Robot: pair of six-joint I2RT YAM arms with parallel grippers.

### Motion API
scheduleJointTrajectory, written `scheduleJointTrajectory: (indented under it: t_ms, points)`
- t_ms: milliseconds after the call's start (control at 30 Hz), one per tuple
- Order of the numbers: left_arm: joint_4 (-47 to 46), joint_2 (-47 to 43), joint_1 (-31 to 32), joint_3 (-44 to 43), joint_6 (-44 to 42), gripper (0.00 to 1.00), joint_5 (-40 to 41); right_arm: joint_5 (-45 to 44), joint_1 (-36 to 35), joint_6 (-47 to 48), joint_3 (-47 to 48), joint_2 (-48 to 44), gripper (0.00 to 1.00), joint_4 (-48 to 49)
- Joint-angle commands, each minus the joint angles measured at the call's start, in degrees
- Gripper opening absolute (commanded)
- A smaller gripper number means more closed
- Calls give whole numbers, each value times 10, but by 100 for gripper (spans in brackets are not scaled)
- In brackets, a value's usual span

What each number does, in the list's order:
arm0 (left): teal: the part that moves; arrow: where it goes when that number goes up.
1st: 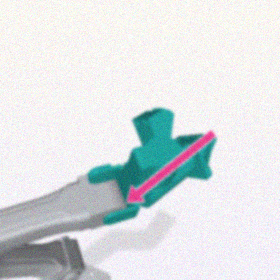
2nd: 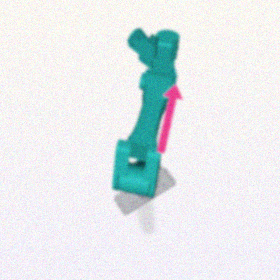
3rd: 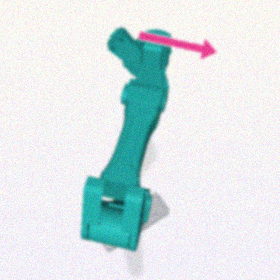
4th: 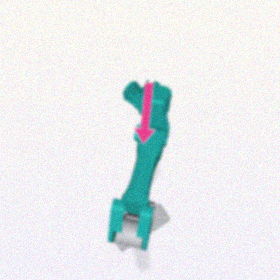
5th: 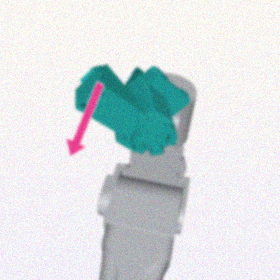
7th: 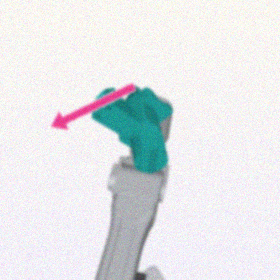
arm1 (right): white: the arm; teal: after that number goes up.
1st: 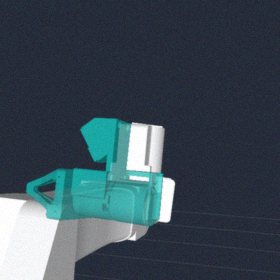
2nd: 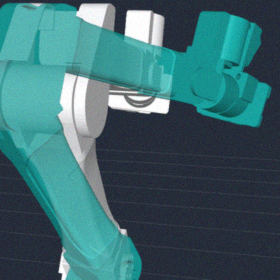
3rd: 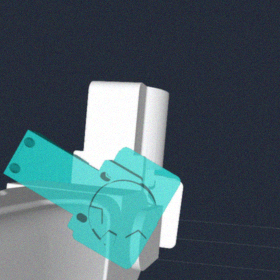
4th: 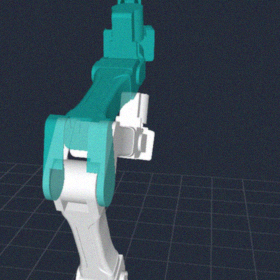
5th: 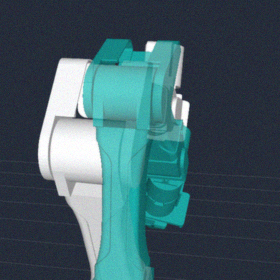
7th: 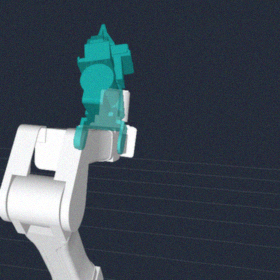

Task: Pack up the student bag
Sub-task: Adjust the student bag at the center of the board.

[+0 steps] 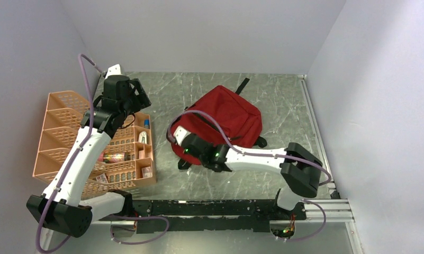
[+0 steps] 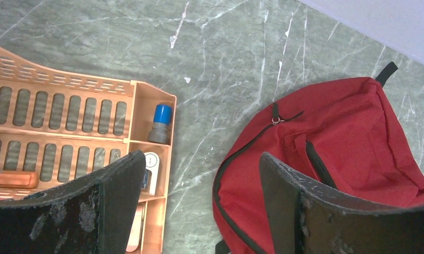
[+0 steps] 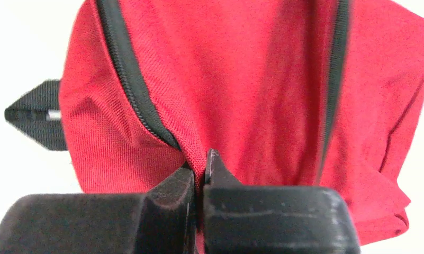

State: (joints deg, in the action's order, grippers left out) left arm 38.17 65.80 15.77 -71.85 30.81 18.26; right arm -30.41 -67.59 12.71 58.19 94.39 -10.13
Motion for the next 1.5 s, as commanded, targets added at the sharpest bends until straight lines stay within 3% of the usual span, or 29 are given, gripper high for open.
scheduleJointTrajectory:
  t_ms: [0, 200, 433, 600, 833, 867, 933, 1000, 1233, 1300, 1400, 1467]
  points:
    - [7, -8, -7, -6, -10, 82, 10, 5, 67, -30, 39, -54, 0, 52]
    - [13, -6, -7, -3, -8, 82, 0, 122, 257, -156, 127, -48, 0, 38]
    - [23, -11, -7, 1, -2, 82, -6, 177, 391, -249, 212, -8, 0, 47]
    - [30, -9, -7, 11, -2, 82, -9, 272, 415, -231, 276, 57, 0, 54]
    - [17, -15, -8, 44, 4, 81, -34, 405, 391, -222, 312, 157, 0, 47]
    - [15, -15, -8, 49, 4, 81, -36, 405, 383, -215, 316, 169, 7, 38]
    - [14, -14, -8, 58, 2, 82, -39, 389, 367, -210, 318, 181, 34, 29]
    - [12, -15, -8, 62, -6, 83, -44, 378, 357, -211, 306, 171, 48, 38]
    - [-32, -44, -8, 64, -67, 89, -59, 319, 354, -226, 241, 46, 66, 61]
    - [-47, -53, -7, 62, -87, 91, -57, 279, 354, -233, 211, -6, 74, 59]
    - [-58, -66, -7, 56, -113, 95, -61, 242, 355, -238, 145, -103, 98, 67]
    - [-69, -80, -5, 56, -125, 97, -63, 218, 355, -248, 91, -168, 100, 74]
